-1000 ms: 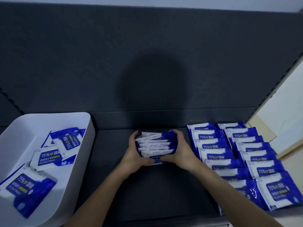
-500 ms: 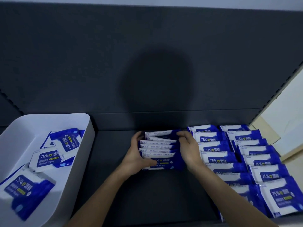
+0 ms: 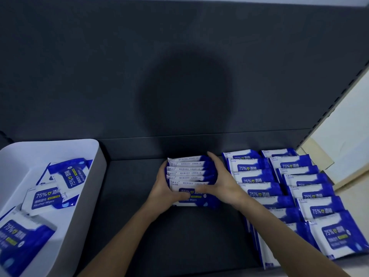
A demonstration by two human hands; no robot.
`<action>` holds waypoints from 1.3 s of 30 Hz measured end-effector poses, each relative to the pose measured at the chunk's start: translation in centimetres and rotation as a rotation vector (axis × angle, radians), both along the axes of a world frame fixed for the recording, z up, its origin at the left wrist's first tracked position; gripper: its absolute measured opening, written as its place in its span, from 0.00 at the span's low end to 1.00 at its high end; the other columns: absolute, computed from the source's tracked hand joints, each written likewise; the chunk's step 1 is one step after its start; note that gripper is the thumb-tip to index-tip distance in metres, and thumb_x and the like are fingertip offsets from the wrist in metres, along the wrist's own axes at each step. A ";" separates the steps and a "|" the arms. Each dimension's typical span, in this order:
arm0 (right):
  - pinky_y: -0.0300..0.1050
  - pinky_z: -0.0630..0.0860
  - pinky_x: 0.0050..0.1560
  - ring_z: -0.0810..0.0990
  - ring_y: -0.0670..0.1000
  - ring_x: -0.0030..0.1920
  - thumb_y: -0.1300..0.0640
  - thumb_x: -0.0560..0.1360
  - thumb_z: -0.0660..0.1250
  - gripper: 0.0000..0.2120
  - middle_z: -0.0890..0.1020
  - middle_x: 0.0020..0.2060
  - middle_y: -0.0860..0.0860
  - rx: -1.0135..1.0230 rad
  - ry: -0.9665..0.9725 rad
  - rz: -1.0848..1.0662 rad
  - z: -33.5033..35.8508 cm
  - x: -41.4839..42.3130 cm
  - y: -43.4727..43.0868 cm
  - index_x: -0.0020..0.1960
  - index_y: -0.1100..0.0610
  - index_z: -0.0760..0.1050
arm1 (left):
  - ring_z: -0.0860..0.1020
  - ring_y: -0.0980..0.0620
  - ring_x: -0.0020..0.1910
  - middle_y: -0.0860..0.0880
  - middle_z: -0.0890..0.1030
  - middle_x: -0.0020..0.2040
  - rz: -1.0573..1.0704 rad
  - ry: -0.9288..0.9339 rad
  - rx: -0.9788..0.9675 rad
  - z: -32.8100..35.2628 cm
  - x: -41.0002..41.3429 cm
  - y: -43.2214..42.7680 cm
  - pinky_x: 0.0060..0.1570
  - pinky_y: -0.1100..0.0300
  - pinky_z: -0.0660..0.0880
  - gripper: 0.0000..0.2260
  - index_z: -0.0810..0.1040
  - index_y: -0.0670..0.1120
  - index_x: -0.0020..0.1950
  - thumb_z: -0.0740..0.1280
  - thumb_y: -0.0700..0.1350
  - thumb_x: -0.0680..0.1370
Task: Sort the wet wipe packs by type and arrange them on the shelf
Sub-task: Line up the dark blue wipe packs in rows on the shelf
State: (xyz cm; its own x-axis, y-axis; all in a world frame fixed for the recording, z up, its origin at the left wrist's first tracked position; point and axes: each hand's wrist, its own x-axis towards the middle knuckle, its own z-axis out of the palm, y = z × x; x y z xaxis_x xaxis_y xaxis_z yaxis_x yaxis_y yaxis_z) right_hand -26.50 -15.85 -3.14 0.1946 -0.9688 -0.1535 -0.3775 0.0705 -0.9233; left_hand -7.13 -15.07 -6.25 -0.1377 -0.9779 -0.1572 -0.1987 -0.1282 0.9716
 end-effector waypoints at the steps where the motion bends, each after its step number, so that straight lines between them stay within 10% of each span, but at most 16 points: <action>1: 0.25 0.71 0.54 0.73 0.37 0.59 0.62 0.66 0.78 0.48 0.70 0.60 0.36 -0.004 0.002 -0.021 0.0 0.0 0.0 0.76 0.49 0.53 | 0.78 0.64 0.55 0.56 0.77 0.59 -0.007 0.004 0.014 0.1 -0.1 -0.1 0.50 0.67 0.77 0.42 0.60 0.53 0.70 0.77 0.31 0.65; 9: 0.32 0.67 0.56 0.71 0.44 0.61 0.58 0.67 0.78 0.41 0.73 0.66 0.50 -0.095 0.163 -0.198 1.4 -0.8 -2.9 0.74 0.55 0.60 | 0.81 0.54 0.55 0.50 0.81 0.58 0.032 0.013 0.047 1.0 -2.0 -3.6 0.54 0.55 0.79 0.35 0.70 0.46 0.67 0.80 0.39 0.62; 29: 0.38 0.71 0.47 0.75 0.47 0.51 0.55 0.65 0.79 0.30 0.77 0.55 0.49 0.023 0.461 -0.027 1.7 -2.8 -3.7 0.61 0.55 0.69 | 0.82 0.55 0.47 0.50 0.82 0.51 0.004 0.099 0.146 1.7 -3.9 -3.7 0.43 0.64 0.79 0.15 0.76 0.47 0.57 0.68 0.32 0.75; 35: 0.39 0.69 0.59 0.71 0.53 0.65 0.55 0.66 0.78 0.35 0.71 0.62 0.51 0.049 0.472 0.010 2.6 -3.1 -3.6 0.68 0.58 0.66 | 0.81 0.51 0.53 0.47 0.82 0.56 -0.009 0.106 0.164 1.9 -4.1 -4.0 0.51 0.58 0.78 0.18 0.76 0.45 0.62 0.71 0.36 0.74; 39: 0.48 0.53 0.76 0.49 0.55 0.77 0.41 0.75 0.65 0.39 0.51 0.77 0.57 -0.130 0.693 0.064 2.0 -2.2 -2.9 0.77 0.58 0.53 | 0.81 0.55 0.53 0.51 0.82 0.56 0.048 0.139 0.097 1.1 -4.7 -3.1 0.49 0.63 0.77 0.19 0.71 0.50 0.65 0.71 0.41 0.75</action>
State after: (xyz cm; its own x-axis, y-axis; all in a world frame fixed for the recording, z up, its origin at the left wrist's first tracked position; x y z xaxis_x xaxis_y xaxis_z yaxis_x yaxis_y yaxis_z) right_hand -28.68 -18.78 -1.16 0.1513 -0.9776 -0.1461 -0.8808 -0.0662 -0.4687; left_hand -11.83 -18.21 -5.12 -0.1180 -0.9651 -0.2337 -0.0548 -0.2286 0.9720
